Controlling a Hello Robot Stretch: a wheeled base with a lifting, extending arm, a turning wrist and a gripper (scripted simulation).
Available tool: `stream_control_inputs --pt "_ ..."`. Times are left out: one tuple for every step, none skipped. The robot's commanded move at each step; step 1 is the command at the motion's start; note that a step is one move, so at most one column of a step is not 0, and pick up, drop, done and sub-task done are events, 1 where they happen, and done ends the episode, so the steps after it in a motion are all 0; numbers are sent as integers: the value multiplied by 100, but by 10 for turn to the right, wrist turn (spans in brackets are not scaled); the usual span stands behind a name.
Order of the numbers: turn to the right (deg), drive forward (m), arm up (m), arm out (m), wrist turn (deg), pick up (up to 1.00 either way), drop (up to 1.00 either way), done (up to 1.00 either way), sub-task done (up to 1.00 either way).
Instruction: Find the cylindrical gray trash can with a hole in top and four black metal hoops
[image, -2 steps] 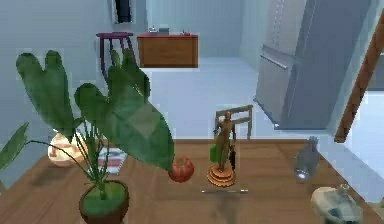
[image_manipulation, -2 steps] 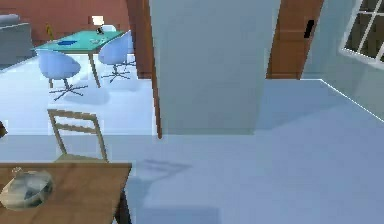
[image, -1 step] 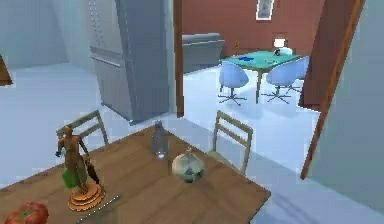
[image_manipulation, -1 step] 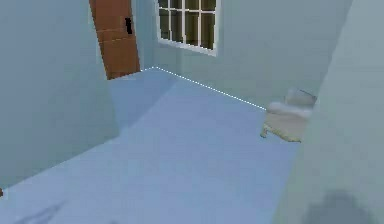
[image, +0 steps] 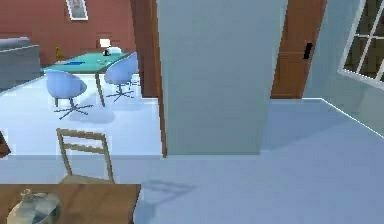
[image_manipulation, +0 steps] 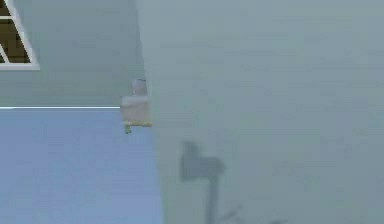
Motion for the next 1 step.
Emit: stream_control_inputs --pt "450 0 0 0 0 0 0 0 0"
